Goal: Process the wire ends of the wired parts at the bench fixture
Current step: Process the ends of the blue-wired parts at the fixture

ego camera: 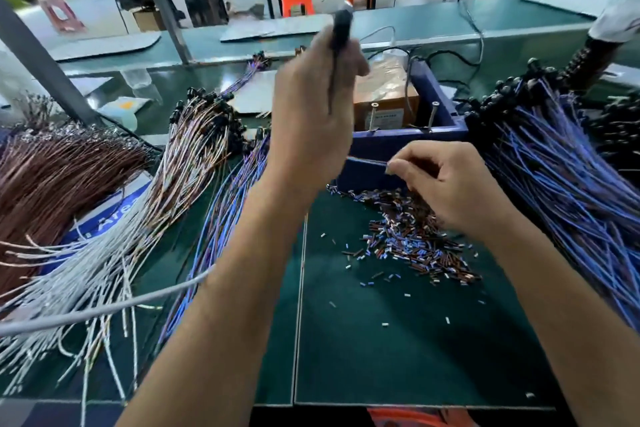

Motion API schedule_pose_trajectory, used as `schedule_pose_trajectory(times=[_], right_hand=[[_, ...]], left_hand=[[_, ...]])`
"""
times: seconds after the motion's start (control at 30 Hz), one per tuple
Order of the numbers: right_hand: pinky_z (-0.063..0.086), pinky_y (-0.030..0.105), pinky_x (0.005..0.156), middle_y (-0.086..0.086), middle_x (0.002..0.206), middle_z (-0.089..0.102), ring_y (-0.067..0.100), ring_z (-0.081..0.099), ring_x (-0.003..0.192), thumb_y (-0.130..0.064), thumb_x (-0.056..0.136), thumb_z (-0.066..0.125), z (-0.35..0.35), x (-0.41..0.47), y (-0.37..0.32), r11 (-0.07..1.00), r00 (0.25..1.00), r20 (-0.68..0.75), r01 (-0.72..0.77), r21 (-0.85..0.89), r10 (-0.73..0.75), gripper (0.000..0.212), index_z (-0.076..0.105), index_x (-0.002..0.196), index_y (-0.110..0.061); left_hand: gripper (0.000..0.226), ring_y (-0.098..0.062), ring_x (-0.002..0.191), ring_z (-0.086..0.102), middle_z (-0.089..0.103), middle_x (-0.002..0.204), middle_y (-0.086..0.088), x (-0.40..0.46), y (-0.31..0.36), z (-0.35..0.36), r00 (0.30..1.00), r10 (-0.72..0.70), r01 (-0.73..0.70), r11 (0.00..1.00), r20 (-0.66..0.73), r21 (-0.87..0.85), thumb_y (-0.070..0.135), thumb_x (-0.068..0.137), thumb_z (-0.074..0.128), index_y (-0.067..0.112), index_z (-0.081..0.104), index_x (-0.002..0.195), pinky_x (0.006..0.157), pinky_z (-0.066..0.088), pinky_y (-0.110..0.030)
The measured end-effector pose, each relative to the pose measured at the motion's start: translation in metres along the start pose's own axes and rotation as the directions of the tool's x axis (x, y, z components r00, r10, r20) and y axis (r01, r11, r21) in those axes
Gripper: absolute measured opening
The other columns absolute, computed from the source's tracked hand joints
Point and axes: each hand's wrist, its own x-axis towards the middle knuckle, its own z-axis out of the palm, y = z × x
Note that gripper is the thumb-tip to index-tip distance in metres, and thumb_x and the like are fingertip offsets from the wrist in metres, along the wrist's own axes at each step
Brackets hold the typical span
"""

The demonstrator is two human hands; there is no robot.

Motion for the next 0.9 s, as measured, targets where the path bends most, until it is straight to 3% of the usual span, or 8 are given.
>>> schedule_pose_trajectory(times=[0.1,0.2,0.27,0.33,0.53,0.7,0.8,0.9], right_hand=[[0.052,0.035,0.069,-0.007,0.076,0.070,0.007,0.061,0.068,-0.024,0.097,0.073,-0.004,-0.008,0.018,0.993,0.998,-0.067,-0.003,-0.114,-0.005,0.014,0.078,0.092,-0.012],[0.052,0.044,0.071,0.004,0.083,0.073,0.020,0.065,0.074,-0.017,0.098,0.071,0.001,-0.011,0.026,0.993,0.988,-0.152,0.024,-0.114,-0.042,0.014,0.076,0.095,-0.005],[0.051,0.039,0.072,0.002,0.085,0.072,0.016,0.065,0.077,-0.015,0.099,0.067,0.003,-0.011,0.025,0.994,0.979,-0.188,0.064,-0.084,-0.078,0.015,0.073,0.094,-0.003],[0.046,0.024,0.071,-0.011,0.082,0.067,0.001,0.060,0.075,-0.016,0.097,0.065,0.004,-0.012,0.024,0.994,0.969,-0.224,0.091,-0.062,-0.102,0.013,0.072,0.090,-0.007],[0.045,0.010,0.066,-0.018,0.073,0.071,-0.001,0.065,0.068,-0.034,0.090,0.080,-0.004,-0.016,0.034,0.998,0.950,-0.308,-0.047,0.029,0.053,0.015,0.077,0.083,-0.021],[0.051,0.014,0.068,-0.011,0.073,0.076,0.003,0.070,0.066,-0.021,0.090,0.081,-0.012,-0.016,0.043,0.937,0.924,-0.283,-0.167,0.307,0.257,0.010,0.077,0.083,-0.027],[0.050,0.013,0.066,-0.006,0.070,0.076,0.001,0.067,0.061,-0.014,0.088,0.082,-0.006,-0.015,0.039,0.932,0.947,-0.215,-0.162,0.325,0.240,0.012,0.078,0.080,-0.022],[0.052,0.016,0.066,-0.003,0.072,0.077,0.003,0.068,0.063,-0.008,0.089,0.079,0.001,-0.016,0.034,0.938,0.975,-0.111,-0.150,0.314,0.193,0.012,0.078,0.082,-0.018]], left_hand=[[0.024,-0.022,0.069,0.056,0.061,0.082,0.002,-0.041,0.005,0.022,0.955,0.065,-0.107,0.986,0.288,0.131,0.016,0.104,0.048,0.000,0.064,0.095,0.062,0.047,-0.039],[0.023,-0.034,0.090,0.064,0.064,0.107,-0.007,-0.067,-0.004,0.044,0.915,0.033,-0.080,0.992,0.403,0.101,0.015,0.102,0.050,0.004,0.067,0.113,0.074,0.053,-0.046],[0.029,-0.035,0.101,0.066,0.066,0.118,-0.006,-0.077,-0.008,0.053,0.904,-0.011,-0.037,0.994,0.428,0.103,0.013,0.102,0.052,0.009,0.066,0.128,0.082,0.054,-0.047],[0.033,-0.035,0.105,0.067,0.070,0.119,-0.006,-0.083,-0.012,0.058,0.885,-0.049,-0.009,0.993,0.463,0.121,0.015,0.104,0.053,0.013,0.062,0.135,0.083,0.054,-0.047],[0.011,-0.034,0.081,0.063,0.068,0.089,-0.005,-0.088,-0.031,0.044,0.924,-0.155,0.063,0.964,0.350,0.260,0.012,0.098,0.058,0.012,0.067,0.103,0.067,0.049,-0.046],[0.017,-0.038,0.068,0.054,0.056,0.075,-0.003,-0.091,-0.028,0.043,0.948,-0.211,0.117,0.927,0.237,0.357,0.015,0.099,0.059,0.008,0.060,0.083,0.057,0.031,-0.037],[0.022,-0.037,0.077,0.060,0.065,0.087,-0.006,-0.093,-0.026,0.047,0.952,-0.197,0.117,0.942,0.236,0.315,0.027,0.103,0.059,0.010,0.069,0.094,0.064,0.047,-0.045],[0.014,-0.028,0.085,0.066,0.070,0.095,-0.001,-0.093,-0.023,0.046,0.930,-0.130,0.066,0.979,0.344,0.193,0.018,0.096,0.064,0.013,0.074,0.106,0.072,0.052,-0.046]])
